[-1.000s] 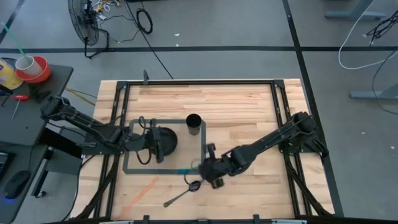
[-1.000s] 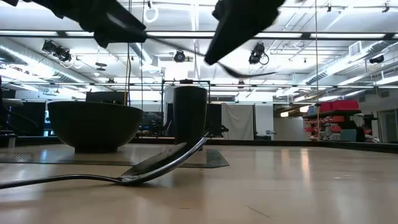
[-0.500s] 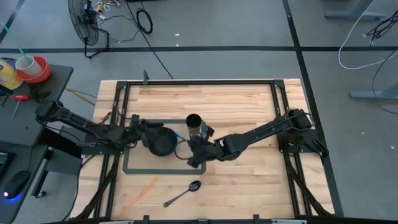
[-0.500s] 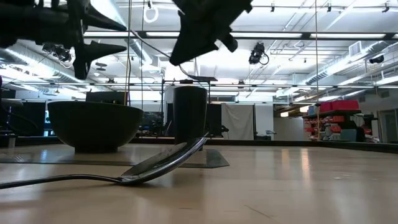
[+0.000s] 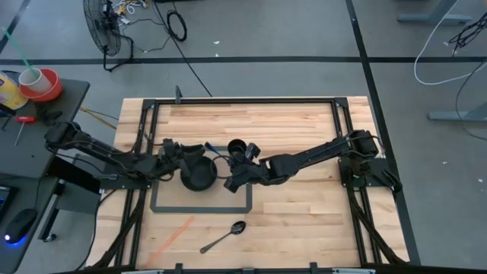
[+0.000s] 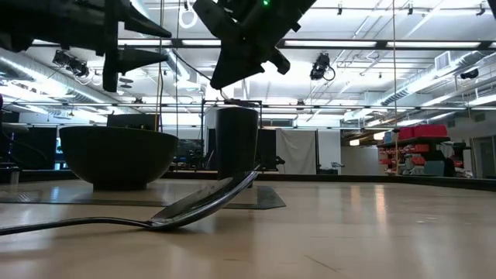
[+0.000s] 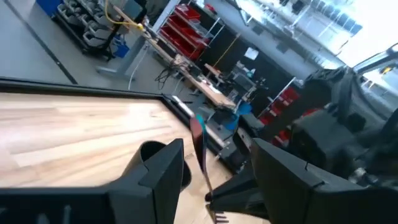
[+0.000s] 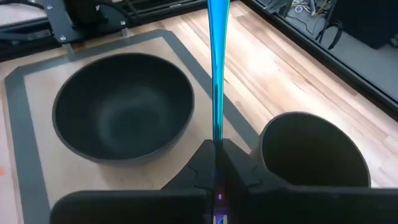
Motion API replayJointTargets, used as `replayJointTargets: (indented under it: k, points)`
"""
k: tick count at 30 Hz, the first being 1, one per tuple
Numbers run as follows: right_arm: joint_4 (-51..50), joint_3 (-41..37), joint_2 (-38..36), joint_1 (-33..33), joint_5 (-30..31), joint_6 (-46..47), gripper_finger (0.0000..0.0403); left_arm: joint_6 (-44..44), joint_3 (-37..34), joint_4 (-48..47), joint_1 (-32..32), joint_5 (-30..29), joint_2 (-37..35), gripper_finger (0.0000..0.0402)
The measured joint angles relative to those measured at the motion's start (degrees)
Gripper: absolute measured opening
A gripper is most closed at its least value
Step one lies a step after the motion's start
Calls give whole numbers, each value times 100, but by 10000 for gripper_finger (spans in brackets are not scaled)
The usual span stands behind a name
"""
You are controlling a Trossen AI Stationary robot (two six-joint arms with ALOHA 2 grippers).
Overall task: Pick & Place Utensil
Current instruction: Put the blue fork into the black bowl
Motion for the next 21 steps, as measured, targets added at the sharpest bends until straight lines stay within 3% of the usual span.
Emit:
replayJointTargets:
  k: [5,16,21]
  points:
    - [238,0,0,2,2,-123,11,-45,198,-6,152,-431,573,193]
    - [201,0,-1,2,-1,-194,11,159,575,336,420,-434,1123,192]
    - [195,0,-2,2,0,-155,11,170,643,341,461,-377,1168,161]
